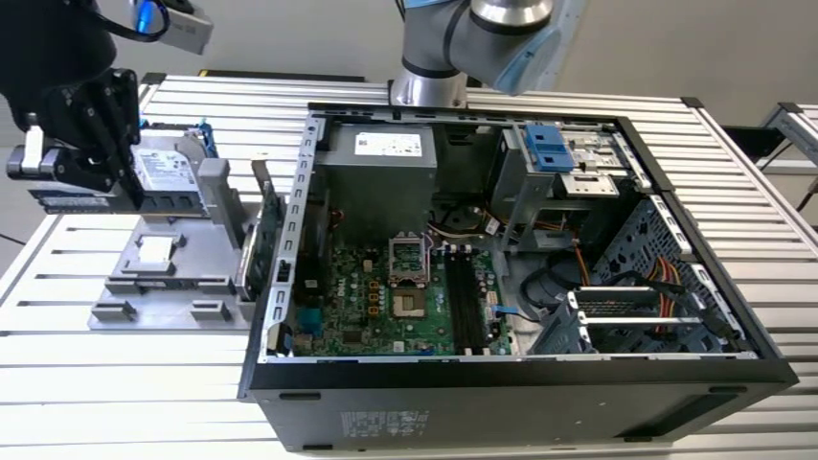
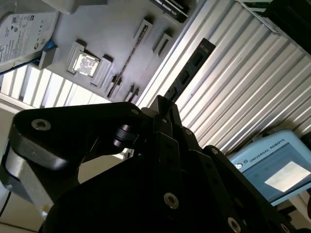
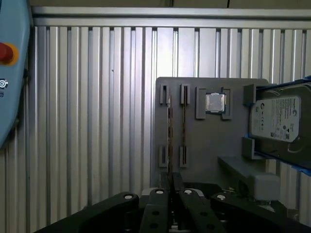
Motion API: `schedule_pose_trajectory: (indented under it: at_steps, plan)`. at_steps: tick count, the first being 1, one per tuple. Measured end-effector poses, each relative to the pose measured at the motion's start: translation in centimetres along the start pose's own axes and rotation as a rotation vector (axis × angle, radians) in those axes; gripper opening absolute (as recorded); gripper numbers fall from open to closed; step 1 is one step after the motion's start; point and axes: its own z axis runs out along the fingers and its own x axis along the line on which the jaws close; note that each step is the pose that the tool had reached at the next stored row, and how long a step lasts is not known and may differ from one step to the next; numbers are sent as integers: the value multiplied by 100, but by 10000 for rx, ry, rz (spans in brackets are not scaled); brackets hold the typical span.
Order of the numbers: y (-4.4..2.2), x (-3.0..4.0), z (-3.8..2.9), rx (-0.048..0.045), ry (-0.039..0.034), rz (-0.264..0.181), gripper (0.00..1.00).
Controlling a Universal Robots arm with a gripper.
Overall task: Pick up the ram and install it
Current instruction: 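Pick up the ram and move it above insertion slot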
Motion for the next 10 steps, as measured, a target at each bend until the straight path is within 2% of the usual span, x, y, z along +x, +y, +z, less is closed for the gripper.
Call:
schedule_pose_trajectory:
  at_steps: [10]
  plan:
    - [-147,0,-6,-1,2,-29,0]
